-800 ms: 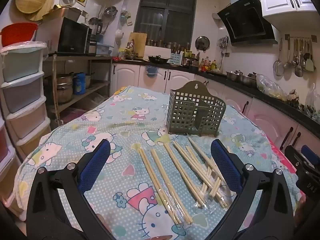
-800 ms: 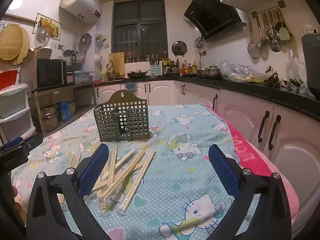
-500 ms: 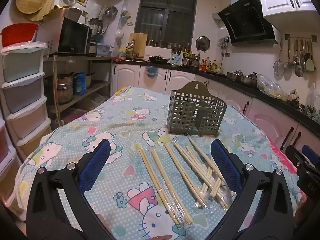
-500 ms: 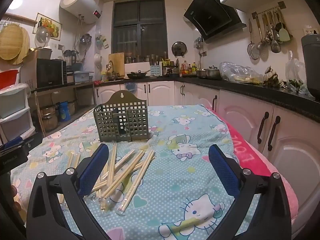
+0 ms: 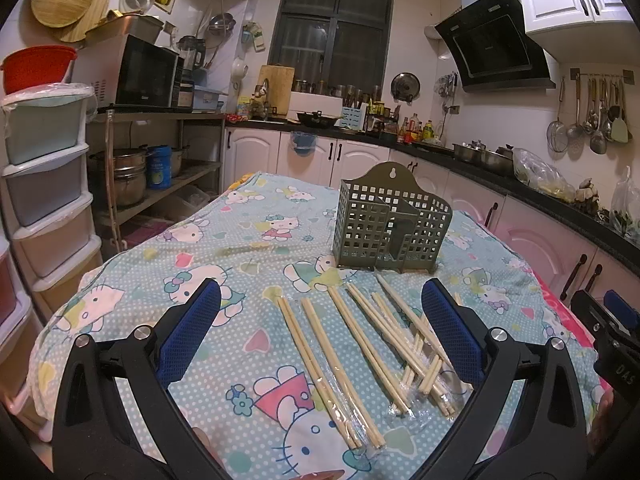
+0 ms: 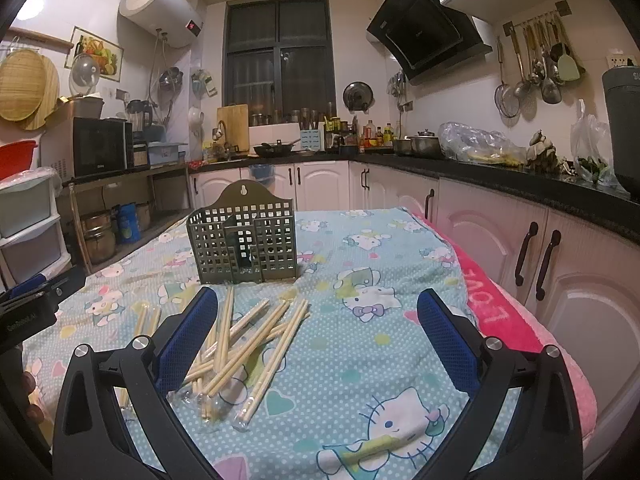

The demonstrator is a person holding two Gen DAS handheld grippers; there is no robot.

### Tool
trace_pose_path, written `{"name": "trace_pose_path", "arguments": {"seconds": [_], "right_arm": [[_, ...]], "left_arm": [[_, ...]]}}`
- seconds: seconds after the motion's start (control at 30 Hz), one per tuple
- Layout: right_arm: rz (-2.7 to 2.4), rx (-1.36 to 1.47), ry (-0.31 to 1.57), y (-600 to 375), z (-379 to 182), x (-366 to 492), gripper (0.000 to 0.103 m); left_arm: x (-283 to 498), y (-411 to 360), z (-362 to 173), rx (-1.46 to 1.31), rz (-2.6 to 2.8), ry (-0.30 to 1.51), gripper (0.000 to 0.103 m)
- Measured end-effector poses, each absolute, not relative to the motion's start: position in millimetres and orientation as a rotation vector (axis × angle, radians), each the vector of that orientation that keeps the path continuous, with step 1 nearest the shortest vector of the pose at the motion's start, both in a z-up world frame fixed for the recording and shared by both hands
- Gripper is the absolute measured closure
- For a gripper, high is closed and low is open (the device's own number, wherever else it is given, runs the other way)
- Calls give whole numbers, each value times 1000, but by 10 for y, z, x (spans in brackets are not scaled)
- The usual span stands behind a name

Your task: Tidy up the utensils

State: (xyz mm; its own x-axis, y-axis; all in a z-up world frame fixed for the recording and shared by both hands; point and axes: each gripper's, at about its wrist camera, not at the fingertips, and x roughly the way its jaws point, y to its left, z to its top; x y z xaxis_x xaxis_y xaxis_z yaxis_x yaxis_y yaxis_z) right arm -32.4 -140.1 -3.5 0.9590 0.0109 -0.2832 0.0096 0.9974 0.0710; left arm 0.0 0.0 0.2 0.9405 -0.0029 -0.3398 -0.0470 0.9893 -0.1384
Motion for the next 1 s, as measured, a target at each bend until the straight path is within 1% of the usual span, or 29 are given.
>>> {"name": "trace_pose_path", "arguments": {"seconds": [1.0], "right_arm": [[6,76,288,-1453,-35,-316,6]], "left_arm": [[-7,29,-3,-146,21,349,11]]}}
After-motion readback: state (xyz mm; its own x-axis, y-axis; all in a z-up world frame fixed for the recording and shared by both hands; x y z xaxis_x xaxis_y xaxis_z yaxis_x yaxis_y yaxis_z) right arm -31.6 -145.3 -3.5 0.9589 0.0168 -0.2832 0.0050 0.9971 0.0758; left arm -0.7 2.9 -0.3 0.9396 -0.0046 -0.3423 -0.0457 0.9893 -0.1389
